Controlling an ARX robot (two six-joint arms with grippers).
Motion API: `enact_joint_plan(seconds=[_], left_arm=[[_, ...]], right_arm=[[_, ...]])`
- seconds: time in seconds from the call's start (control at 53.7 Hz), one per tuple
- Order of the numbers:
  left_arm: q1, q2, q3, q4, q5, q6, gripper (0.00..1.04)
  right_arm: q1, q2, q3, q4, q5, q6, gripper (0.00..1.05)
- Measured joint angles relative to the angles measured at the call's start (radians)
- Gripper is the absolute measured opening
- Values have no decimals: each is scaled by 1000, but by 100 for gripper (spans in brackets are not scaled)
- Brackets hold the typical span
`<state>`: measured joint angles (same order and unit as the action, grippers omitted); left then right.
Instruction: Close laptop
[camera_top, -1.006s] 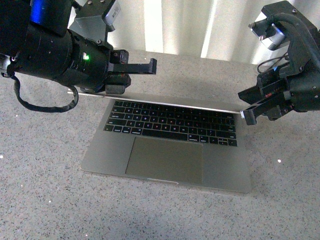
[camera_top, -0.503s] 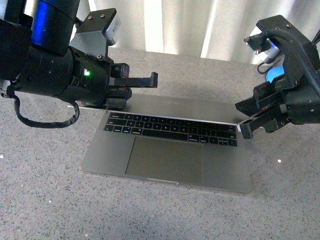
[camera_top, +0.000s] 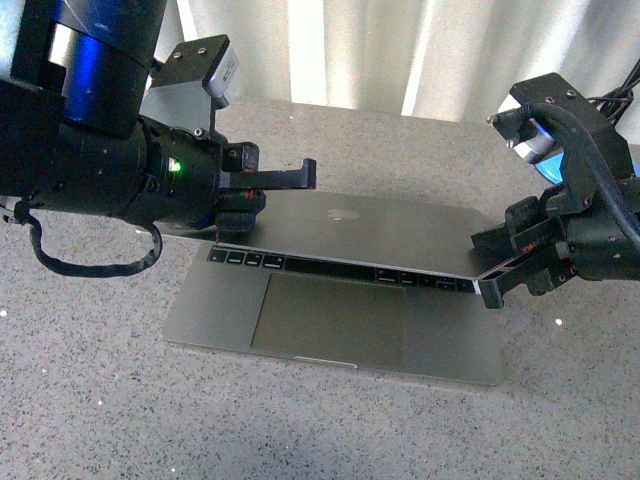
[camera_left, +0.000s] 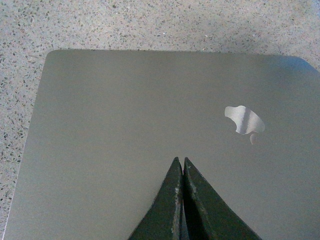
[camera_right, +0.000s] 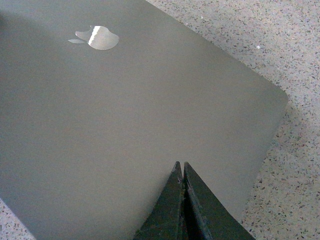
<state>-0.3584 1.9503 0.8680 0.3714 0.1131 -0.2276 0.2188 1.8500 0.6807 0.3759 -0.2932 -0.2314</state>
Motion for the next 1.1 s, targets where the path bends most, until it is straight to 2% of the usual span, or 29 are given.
enact_joint_plan(seconds=[1.099], left_arm=[[4, 76, -83, 139, 26, -113, 4]], right_arm=[[19, 74, -34, 63, 5, 11, 1]])
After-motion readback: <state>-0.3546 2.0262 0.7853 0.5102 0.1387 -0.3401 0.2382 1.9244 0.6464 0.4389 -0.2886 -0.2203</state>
